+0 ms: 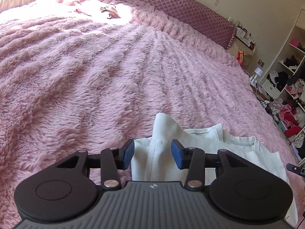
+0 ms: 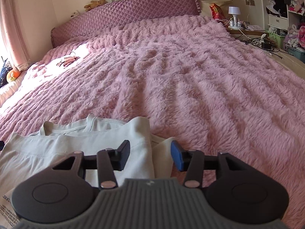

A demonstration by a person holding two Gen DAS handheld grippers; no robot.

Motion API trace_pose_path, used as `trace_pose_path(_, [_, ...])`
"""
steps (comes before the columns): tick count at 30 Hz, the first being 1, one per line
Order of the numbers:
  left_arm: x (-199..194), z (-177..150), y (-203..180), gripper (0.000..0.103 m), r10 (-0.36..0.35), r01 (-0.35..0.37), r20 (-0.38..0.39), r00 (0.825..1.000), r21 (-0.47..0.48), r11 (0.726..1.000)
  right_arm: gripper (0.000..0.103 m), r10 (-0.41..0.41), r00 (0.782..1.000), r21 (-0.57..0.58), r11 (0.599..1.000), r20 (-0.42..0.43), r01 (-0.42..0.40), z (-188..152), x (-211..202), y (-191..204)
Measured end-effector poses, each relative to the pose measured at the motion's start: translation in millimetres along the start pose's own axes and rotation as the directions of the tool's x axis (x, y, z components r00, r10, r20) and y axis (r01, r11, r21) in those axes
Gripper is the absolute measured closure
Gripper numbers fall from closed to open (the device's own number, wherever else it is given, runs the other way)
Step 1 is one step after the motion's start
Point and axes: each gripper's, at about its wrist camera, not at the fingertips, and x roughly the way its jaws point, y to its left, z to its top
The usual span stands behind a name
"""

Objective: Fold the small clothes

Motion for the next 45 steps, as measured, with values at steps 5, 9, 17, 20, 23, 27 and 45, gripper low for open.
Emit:
trace_pose_path(5, [14,-2,-6,0.084,-0.044,0.042,0.036,0.998,0.034,0.999,0.096,0.013,0.999,0.011,1.000,-0.031,-0.013,-5,22,-3])
trace_pose_path(9, [-2,-4,-16,0.092,-0.067,0.062,0.151,0.986,0.044,0.997,0.103,0.021,1.000,-0.001,1.000,-0.011,-0.021,-11,22,-4])
trace_pose_path(17, [29,-8,-17,0.080,0.161,-0.162,0.026,0.987,0.047,0.986,0.103,-0.033,0.999,0.032,0.999,-0.027,0.034,-22,23,-7])
trace_pose_path(20, [15,-4,-11,0.074,0.141,-0.140,0.016,0.990,-0.043,0.989,0.092,-0.046,0.998,0.049,0.998,-0.047,0.048,-23,19,-7])
trace_pose_path(23, [-25,-4,-3,0.068,0.044,-0.040,0.054,0.998,-0.066,0.997,0.072,0.018,1.000,0.083,0.996,-0.013,-0.017,-21,-14,-12])
trace_pose_path(27, [-94,-26,12,0.056,-0.091,0.096,0.080,0.993,-0.065,0.993,0.071,0.150,0.989,0.087,0.985,-0.015,-0.148,-36,-74,-20])
trace_pose_path(45, [-129,-122,41,0.052,-0.152,0.144,-0.078,0.985,-0.107,0.984,0.052,0.115,0.979,0.128,0.987,-0.168,-0.094,-125,-120,-28])
